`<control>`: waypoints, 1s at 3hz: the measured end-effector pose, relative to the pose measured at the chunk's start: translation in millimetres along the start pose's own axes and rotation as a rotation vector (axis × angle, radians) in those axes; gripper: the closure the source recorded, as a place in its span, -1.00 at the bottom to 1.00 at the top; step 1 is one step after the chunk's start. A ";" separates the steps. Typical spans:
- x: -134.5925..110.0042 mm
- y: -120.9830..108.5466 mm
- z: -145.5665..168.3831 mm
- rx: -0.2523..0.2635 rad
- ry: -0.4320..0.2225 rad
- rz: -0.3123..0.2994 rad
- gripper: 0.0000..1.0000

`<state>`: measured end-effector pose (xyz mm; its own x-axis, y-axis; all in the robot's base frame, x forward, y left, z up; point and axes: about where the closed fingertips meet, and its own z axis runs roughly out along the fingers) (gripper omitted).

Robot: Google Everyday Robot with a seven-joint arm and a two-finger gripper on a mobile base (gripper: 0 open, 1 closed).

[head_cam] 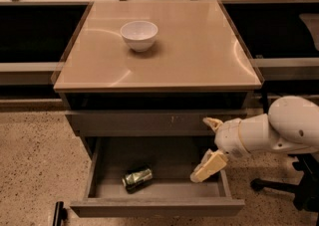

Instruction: Pick green can from middle drawer and place on counter

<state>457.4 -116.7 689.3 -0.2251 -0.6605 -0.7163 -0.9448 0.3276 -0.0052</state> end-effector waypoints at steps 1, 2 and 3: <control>11.7 1.2 56.5 -0.087 -0.056 0.014 -1.00; 18.5 3.6 64.5 -0.104 -0.062 0.029 -1.00; 27.4 6.6 70.4 -0.085 -0.076 0.056 -1.00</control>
Offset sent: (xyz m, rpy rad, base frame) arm 0.0089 0.0278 -0.0429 0.0686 0.0430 0.0476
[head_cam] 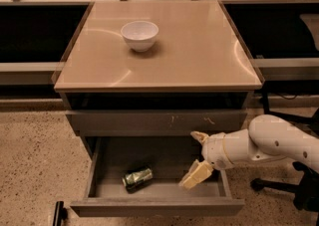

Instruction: Pick green can from middle drawer and place on counter

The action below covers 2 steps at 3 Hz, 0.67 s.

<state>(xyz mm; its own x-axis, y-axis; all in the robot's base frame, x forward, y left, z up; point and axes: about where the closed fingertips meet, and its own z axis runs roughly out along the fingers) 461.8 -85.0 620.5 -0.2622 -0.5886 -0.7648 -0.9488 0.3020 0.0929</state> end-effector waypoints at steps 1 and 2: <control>18.5 -1.7 32.5 -0.024 -0.025 0.031 -1.00; 50.0 -7.0 108.9 -0.128 -0.054 0.075 -1.00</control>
Offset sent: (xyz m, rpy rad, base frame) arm 0.0158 0.0537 -0.1220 0.1194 0.1305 0.0479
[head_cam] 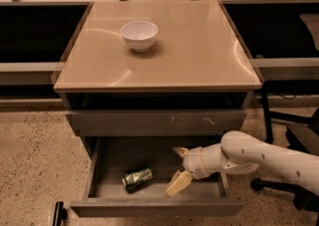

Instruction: Pick green can from middle drawer and place on counter

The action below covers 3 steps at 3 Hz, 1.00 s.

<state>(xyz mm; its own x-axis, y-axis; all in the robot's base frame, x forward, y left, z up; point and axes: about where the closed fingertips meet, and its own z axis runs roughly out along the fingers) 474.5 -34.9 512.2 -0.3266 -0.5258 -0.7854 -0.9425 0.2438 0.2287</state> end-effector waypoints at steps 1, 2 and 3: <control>0.0 0.0 0.0 0.000 0.000 0.000 -1.00; 7.6 -10.1 11.6 0.051 -0.013 0.002 -1.00; 17.0 -28.1 30.3 0.142 -0.012 -0.012 -1.00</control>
Offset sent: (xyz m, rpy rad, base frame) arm 0.0256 0.0041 -0.0441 -0.0156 -0.0920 -0.1429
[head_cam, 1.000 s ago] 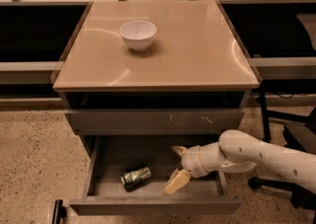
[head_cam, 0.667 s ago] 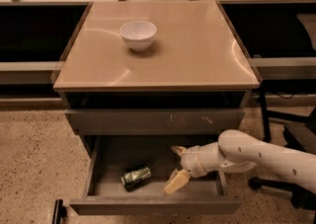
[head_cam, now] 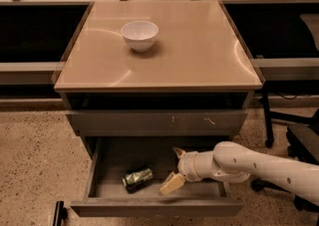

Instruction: Pick green can from middle drawer and place on counter

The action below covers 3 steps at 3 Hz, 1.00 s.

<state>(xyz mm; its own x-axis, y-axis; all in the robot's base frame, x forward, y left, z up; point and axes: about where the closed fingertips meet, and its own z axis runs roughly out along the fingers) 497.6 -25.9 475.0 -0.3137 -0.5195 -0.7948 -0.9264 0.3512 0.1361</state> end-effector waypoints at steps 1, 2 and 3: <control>4.1 -18.2 11.4 0.112 -0.003 -0.013 -1.00; 3.7 -31.1 10.3 0.162 -0.002 -0.013 -1.00; 9.7 -32.0 11.3 0.168 0.004 0.008 -1.00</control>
Offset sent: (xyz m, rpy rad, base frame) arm 0.0154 0.0006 -0.0113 -0.0309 -0.0606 -0.0708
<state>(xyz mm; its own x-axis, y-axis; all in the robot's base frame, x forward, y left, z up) 526.6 -33.4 456.3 -0.3222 -0.5193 -0.7915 -0.8762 0.4801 0.0417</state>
